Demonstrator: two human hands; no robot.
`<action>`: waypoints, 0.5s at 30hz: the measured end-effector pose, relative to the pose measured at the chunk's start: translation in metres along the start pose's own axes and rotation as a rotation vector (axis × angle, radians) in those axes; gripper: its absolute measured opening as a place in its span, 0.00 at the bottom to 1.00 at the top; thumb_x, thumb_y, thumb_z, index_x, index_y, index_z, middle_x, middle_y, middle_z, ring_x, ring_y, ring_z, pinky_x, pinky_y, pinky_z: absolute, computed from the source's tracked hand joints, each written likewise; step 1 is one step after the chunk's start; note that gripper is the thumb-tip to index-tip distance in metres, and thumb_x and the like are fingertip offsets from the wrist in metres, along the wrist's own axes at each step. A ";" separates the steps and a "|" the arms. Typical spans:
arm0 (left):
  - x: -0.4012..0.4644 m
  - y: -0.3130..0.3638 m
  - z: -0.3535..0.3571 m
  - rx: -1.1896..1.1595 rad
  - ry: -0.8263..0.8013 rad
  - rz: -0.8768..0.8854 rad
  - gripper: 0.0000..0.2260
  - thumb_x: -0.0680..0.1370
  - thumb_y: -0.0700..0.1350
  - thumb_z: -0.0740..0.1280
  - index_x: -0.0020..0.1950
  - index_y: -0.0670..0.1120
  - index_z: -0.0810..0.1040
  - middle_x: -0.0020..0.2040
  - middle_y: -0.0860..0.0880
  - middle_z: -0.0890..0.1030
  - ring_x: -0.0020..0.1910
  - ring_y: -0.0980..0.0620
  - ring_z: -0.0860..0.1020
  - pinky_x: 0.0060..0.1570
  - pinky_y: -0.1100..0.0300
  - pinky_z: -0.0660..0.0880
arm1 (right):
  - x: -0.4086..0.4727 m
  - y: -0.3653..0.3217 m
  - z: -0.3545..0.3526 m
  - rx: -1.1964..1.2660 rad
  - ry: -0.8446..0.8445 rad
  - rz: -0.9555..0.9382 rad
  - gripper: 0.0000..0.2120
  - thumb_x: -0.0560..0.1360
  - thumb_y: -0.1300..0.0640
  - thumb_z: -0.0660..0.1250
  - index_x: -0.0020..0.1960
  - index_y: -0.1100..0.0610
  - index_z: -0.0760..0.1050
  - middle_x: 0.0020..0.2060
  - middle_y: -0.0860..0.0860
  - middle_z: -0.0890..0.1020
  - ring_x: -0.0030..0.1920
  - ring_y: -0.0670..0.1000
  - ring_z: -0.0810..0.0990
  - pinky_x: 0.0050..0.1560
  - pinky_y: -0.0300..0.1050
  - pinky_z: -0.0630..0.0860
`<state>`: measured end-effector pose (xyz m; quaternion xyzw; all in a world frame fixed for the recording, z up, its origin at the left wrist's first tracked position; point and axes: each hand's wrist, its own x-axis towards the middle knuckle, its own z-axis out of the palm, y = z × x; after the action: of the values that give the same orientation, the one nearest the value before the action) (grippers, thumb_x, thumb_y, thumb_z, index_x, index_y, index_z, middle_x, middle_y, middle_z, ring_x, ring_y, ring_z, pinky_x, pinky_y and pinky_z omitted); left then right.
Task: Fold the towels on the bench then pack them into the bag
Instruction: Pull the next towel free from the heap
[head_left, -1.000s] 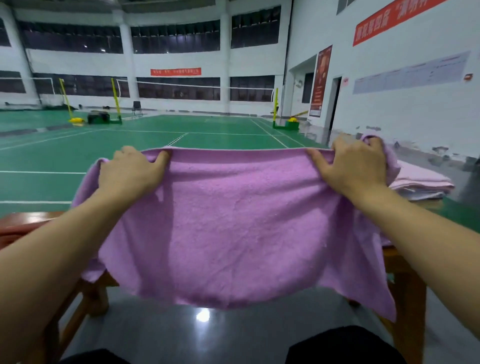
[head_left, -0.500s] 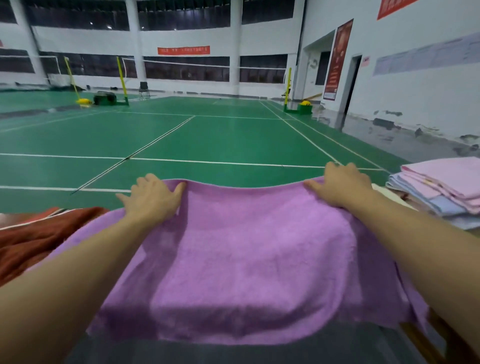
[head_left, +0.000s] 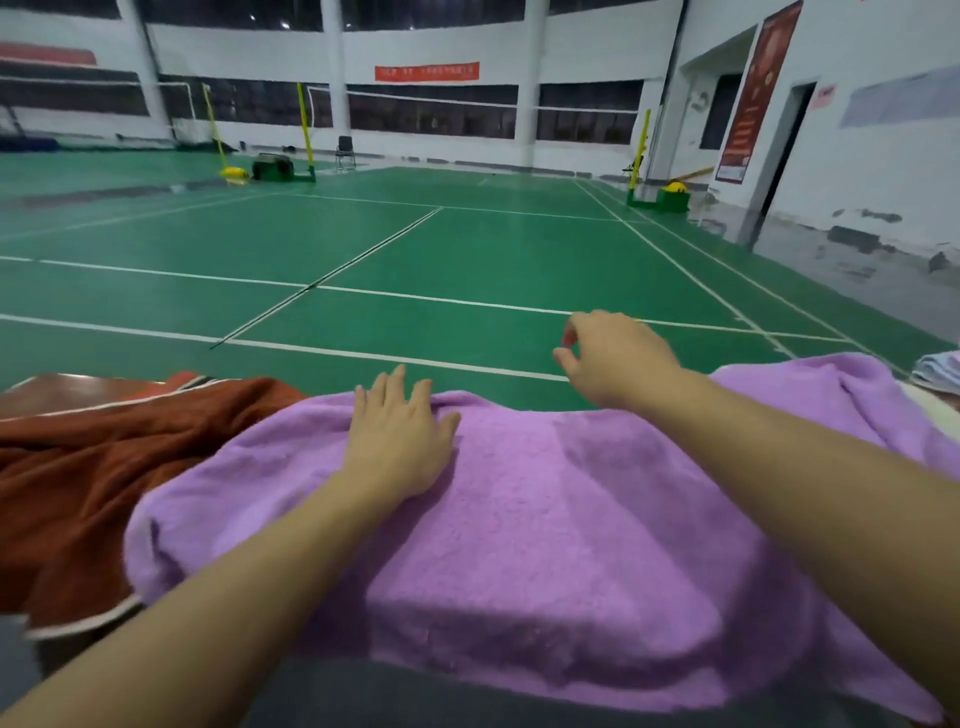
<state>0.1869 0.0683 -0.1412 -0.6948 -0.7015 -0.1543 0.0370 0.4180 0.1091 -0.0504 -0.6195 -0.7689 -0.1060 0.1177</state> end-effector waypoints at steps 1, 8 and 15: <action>-0.006 -0.004 0.001 0.014 -0.013 -0.001 0.28 0.84 0.60 0.52 0.80 0.46 0.61 0.81 0.40 0.56 0.80 0.40 0.55 0.79 0.42 0.49 | 0.003 -0.020 0.010 0.106 -0.059 -0.034 0.15 0.82 0.46 0.60 0.61 0.53 0.76 0.59 0.54 0.81 0.58 0.58 0.79 0.59 0.54 0.76; -0.040 -0.034 -0.001 -0.037 -0.139 0.090 0.29 0.80 0.61 0.46 0.69 0.46 0.74 0.73 0.41 0.71 0.71 0.42 0.69 0.71 0.49 0.64 | -0.013 -0.097 0.082 0.435 -0.290 -0.281 0.20 0.85 0.46 0.55 0.74 0.52 0.71 0.73 0.53 0.74 0.72 0.53 0.71 0.71 0.47 0.66; 0.010 -0.082 -0.044 -0.131 0.182 -0.150 0.12 0.79 0.51 0.66 0.56 0.46 0.83 0.55 0.44 0.84 0.54 0.40 0.80 0.54 0.51 0.76 | -0.014 -0.089 0.100 0.267 -0.319 -0.308 0.31 0.83 0.34 0.47 0.82 0.44 0.52 0.82 0.47 0.53 0.81 0.48 0.52 0.81 0.51 0.49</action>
<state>0.0988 0.0671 -0.1098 -0.6245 -0.7336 -0.2645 0.0433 0.3292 0.1086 -0.1514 -0.4831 -0.8701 0.0787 0.0581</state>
